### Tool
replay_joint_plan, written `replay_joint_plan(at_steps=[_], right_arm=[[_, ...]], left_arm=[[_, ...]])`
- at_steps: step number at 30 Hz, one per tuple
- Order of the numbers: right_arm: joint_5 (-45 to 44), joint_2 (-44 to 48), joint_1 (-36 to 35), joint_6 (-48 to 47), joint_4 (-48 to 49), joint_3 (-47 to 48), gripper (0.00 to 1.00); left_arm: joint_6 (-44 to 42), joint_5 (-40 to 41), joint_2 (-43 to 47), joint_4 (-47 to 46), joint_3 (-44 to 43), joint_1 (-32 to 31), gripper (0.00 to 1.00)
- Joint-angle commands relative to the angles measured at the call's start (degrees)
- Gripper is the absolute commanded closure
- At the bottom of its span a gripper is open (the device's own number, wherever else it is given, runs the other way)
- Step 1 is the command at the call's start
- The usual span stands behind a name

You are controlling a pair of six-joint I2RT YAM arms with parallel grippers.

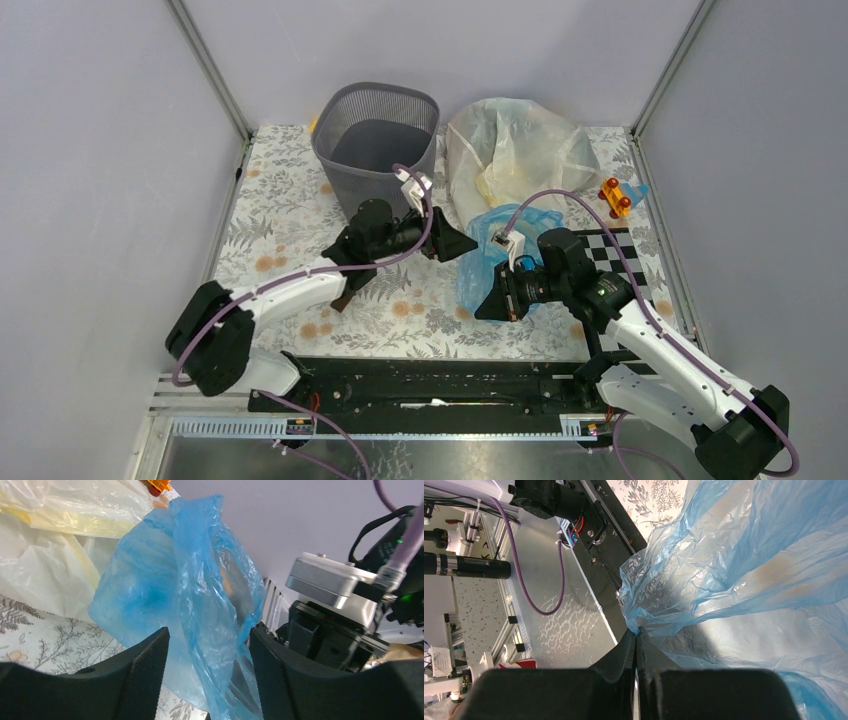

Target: Put the trash bags into the trash bin

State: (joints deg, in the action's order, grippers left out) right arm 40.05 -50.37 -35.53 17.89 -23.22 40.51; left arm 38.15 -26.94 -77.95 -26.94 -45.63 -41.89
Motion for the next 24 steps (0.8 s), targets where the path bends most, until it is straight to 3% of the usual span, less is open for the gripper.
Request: replay_joint_plan(at_steps=[1,3,5,6,8,11,14,18,22,24], right_arm=[[0.90,0.07,-0.45,0.55,2.04,0.53,0.98],[0.78,0.01,-0.45,0.64,2.03,0.63,0.98],[0.20,0.12,-0.45,0.63,1.80,0.90,0.95],[-0.75,0.30,-0.42,0.33,1.13,1.27,0.89],[-3.42,0.99,-0.45,-0.53,-1.07,2.72,0.67],[-8.50,2.61,-0.42,-1.09,-3.90,5.10,0.45],[-16.42,4.59,-0.42,-0.84,-7.12,8.27,0.33],[-31.76,6.50,-0.44,0.79,-11.08,12.92,0.27],[-54.46,7.62,-0.48,3.70,-14.55,14.94,0.27],[-60.51,7.94,-0.42,4.18,-15.30,14.42,0.27]], left_arm=[[1.61,-5.37,-4.44,-5.72,-4.11,-0.12,0.42],[2.89,-6.50,-6.54,-7.06,-5.06,-0.17,0.48],[3.31,-6.95,-7.99,-7.46,-5.70,-0.12,0.63],[2.84,-6.39,-8.26,-6.38,-5.78,0.00,0.77],[0.27,-3.96,-7.44,-1.65,-5.80,0.30,0.98],[-4.84,-0.65,-3.46,5.68,-4.75,0.24,1.00],[-8.86,1.69,1.03,11.19,-2.55,0.25,1.00],[-11.49,5.61,6.18,16.63,0.65,0.24,1.00],[-11.87,8.57,9.73,19.08,3.15,0.23,1.00],[-11.89,11.09,10.62,21.11,3.23,0.23,1.00]])
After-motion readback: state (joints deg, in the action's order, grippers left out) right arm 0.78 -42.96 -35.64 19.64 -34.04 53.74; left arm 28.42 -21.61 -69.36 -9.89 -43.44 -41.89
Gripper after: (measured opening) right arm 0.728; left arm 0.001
